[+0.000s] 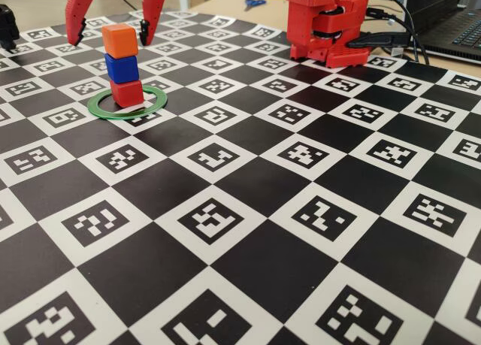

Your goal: Grab the red cube then put it in the green circle then put the blue cube on top and finally the orange cube on top

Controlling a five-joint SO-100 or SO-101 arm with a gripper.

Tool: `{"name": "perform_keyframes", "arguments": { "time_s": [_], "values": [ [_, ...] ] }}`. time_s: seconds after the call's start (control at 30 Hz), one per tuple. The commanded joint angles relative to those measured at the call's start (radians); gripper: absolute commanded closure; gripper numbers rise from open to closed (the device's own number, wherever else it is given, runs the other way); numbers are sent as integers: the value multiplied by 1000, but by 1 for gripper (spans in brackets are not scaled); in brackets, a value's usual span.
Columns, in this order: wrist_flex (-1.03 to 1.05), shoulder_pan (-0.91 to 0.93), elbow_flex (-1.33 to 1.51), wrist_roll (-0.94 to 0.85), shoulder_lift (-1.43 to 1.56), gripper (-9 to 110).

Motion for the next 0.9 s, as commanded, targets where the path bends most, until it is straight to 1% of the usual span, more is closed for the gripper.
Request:
{"name": "perform_keyframes", "arguments": {
  "time_s": [0.0, 0.23, 0.33, 0.5, 0.67, 0.73, 0.87],
  "values": [
    [46, -23, -34, 3, 193, 52],
    [100, -38, 6, -8, 365, 53],
    [75, -35, 92, -41, 480, 58],
    [52, -14, 225, -156, 637, 66],
    [2, 31, 420, -311, 801, 82],
    [-26, 44, 509, -370, 877, 86],
    [-140, 66, 739, -471, 1060, 100]
  ]
}}
